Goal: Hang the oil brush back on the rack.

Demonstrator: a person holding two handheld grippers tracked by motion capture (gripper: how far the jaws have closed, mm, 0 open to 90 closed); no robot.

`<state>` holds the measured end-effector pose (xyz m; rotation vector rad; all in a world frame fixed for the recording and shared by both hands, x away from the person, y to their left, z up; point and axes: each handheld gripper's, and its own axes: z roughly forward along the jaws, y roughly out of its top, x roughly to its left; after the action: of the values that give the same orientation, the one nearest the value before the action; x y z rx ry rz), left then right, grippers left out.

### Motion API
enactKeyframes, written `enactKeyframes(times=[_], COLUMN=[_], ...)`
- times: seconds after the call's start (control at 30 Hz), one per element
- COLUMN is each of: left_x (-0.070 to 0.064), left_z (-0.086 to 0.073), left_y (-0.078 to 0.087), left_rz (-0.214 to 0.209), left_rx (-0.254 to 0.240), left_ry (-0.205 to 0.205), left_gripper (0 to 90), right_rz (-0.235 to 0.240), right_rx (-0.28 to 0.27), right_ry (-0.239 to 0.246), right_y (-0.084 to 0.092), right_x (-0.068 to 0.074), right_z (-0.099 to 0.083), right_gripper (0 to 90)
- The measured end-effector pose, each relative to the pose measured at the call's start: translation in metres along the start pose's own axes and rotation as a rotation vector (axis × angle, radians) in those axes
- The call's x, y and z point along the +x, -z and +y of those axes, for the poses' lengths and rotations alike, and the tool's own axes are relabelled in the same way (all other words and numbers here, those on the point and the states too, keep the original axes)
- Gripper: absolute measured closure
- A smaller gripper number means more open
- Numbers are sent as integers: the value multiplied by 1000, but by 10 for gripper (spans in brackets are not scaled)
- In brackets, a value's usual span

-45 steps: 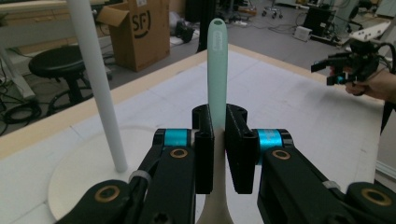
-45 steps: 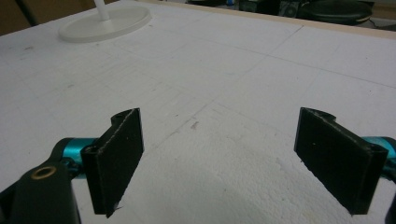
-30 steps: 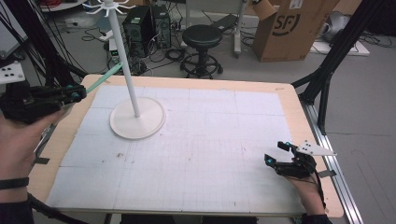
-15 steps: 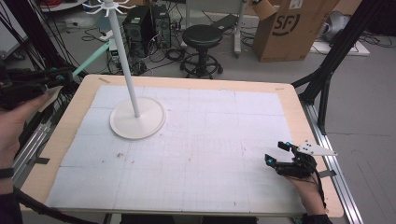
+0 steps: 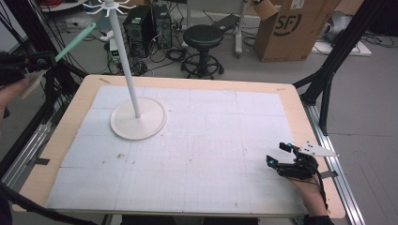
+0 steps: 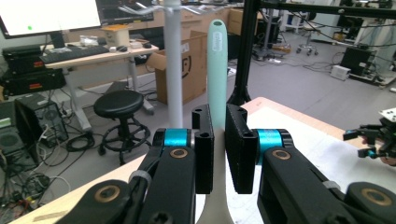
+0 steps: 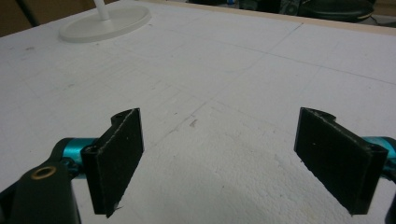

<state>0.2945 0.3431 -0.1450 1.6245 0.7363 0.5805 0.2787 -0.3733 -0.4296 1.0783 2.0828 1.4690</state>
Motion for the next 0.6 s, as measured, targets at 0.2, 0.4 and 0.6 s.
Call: enactKeyframes(times=[0.2,0.4,0.6], left_x=[8,14,19], left_z=[4,8,7], left_y=[3,3,-1], left_rz=[2,8,16], left_rx=[-11,-21,-23], left_ry=[6,13,23], left_gripper=[822,822,822], right_rz=[0,-2,-3], right_rx=[2,5,4], right_ry=[-1,2,-1], right_y=[1,1,1], right_x=[0,0,-1], right_z=[-1,-2,-2], right_gripper=[150,150,150])
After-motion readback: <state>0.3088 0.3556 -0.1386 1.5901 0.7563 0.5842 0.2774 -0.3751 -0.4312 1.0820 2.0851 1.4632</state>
